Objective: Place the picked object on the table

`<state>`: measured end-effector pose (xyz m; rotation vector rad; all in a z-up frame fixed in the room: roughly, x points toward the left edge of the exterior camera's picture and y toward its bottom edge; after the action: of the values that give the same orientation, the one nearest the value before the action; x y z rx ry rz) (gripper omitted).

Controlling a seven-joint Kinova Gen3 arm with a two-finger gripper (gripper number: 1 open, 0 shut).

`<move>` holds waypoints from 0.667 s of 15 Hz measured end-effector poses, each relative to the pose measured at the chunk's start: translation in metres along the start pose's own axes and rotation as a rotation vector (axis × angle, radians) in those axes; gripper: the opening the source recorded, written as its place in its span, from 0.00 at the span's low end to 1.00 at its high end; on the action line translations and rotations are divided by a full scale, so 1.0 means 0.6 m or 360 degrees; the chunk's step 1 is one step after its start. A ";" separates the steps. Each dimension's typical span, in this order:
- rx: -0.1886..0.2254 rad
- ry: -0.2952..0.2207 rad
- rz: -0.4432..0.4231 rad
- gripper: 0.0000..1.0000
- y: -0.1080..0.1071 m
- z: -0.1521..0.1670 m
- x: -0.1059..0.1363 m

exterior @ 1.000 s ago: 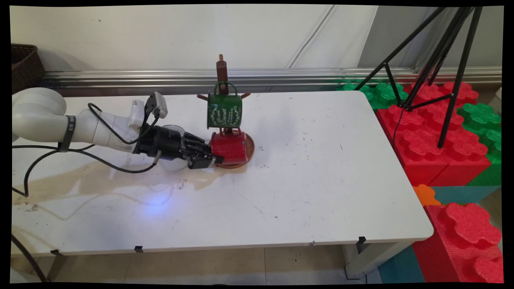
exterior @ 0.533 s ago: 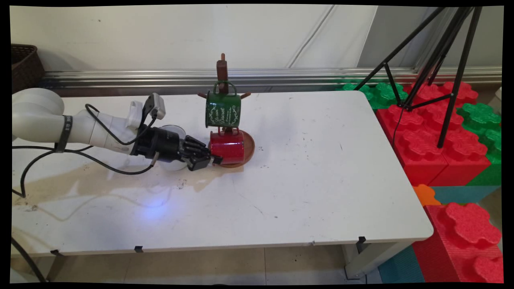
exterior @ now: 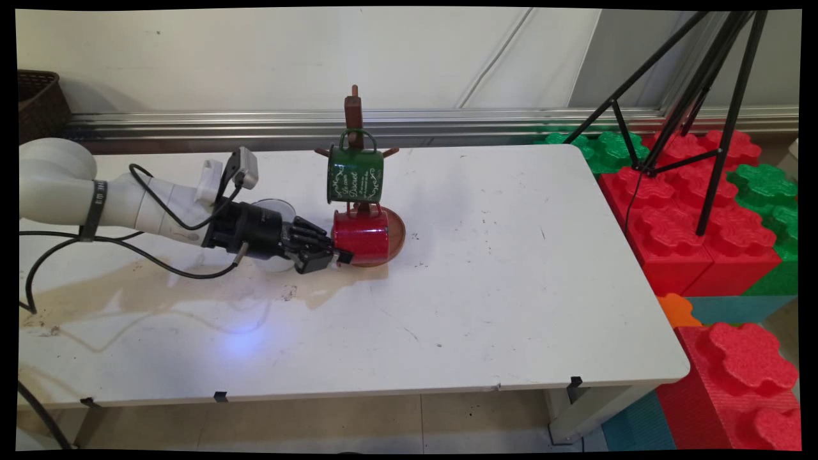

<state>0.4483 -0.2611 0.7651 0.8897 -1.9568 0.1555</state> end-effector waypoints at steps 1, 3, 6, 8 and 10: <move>-0.0011 0.0003 0.0002 0.00 0.003 -0.003 0.001; -0.0033 0.0008 0.0007 0.00 0.008 -0.008 0.004; -0.0065 0.0011 0.0012 0.00 0.019 -0.016 0.007; -0.0090 0.0010 0.0016 0.00 0.029 -0.022 0.008; -0.0112 0.0006 0.0020 0.00 0.038 -0.029 0.008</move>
<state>0.4446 -0.2393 0.7840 0.8310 -1.9527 0.0950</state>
